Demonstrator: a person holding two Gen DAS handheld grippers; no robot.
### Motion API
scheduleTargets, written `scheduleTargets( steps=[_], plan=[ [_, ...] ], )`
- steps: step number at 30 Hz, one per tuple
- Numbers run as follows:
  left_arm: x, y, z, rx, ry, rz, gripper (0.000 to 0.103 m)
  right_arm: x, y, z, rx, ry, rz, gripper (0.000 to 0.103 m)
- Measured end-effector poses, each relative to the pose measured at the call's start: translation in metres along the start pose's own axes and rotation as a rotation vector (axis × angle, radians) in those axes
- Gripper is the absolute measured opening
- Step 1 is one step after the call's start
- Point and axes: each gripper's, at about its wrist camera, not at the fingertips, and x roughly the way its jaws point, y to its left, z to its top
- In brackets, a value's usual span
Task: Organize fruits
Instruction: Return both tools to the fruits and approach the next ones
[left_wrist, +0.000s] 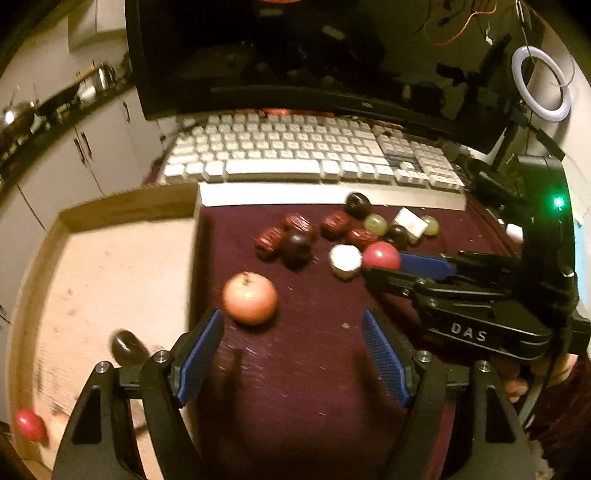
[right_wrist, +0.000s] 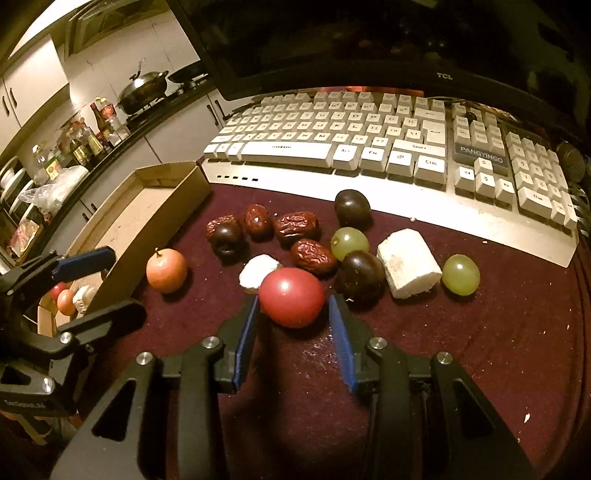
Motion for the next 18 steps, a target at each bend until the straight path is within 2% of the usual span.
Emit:
scheduleTargets(
  steps=[5,18],
  plan=[
    [0.012,0.006,-0.003,-0.057,0.040,0.015,0.077,-0.003,-0.003,-0.002,0.009,-0.002,0.014,0.040],
    [0.029,0.010,0.015,-0.108,0.020,-0.026,0.080,-0.005,-0.005,-0.003,0.025,0.002,0.022,0.040]
  ],
)
